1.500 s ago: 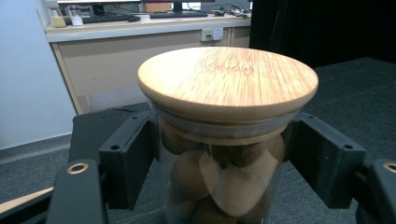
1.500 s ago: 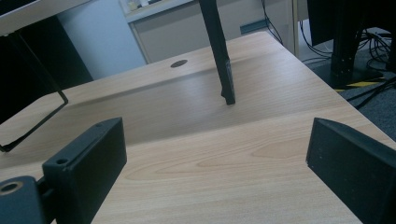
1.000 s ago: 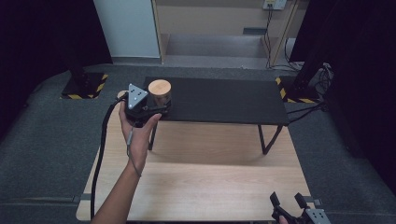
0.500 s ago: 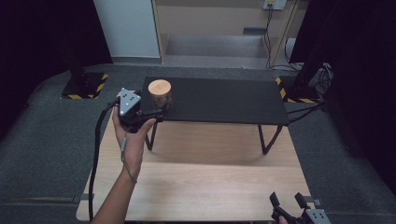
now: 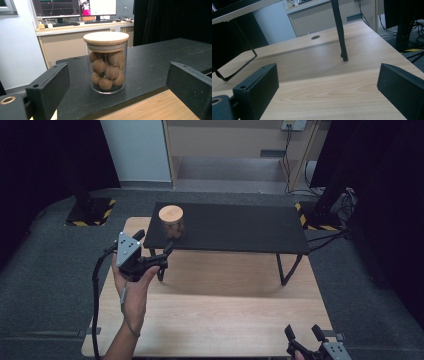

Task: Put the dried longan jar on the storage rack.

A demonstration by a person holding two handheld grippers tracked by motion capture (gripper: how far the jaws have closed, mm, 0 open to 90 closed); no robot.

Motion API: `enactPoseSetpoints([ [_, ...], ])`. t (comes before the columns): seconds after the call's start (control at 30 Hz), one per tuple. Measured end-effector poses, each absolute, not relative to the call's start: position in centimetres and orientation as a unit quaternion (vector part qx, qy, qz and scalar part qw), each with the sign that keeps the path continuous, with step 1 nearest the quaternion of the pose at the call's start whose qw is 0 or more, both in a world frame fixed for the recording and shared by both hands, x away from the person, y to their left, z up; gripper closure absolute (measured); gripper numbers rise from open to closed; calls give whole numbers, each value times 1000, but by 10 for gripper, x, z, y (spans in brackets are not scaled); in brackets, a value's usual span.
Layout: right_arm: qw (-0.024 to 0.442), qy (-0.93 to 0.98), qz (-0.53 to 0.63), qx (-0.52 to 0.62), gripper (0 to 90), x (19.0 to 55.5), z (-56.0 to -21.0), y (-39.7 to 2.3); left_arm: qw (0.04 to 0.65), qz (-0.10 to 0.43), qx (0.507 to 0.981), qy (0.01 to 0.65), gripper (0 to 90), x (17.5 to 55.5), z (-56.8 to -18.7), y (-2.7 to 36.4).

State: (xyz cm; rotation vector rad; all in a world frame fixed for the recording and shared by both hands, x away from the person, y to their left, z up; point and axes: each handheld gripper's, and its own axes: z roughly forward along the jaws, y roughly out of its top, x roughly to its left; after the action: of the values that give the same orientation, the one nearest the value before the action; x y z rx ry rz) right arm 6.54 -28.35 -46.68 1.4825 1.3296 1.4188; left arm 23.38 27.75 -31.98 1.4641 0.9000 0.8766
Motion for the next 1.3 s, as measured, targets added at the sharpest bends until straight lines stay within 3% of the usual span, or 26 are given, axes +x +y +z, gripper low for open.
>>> enactPoseSetpoints([
  [0.73,343,528,546,553,39,75,-457,-288,569,363,598,432,57,149,-366,300],
  [1.3,339,542,541,547,39,81,-455,-295,544,363,598,463,50,112,-410,307],
])
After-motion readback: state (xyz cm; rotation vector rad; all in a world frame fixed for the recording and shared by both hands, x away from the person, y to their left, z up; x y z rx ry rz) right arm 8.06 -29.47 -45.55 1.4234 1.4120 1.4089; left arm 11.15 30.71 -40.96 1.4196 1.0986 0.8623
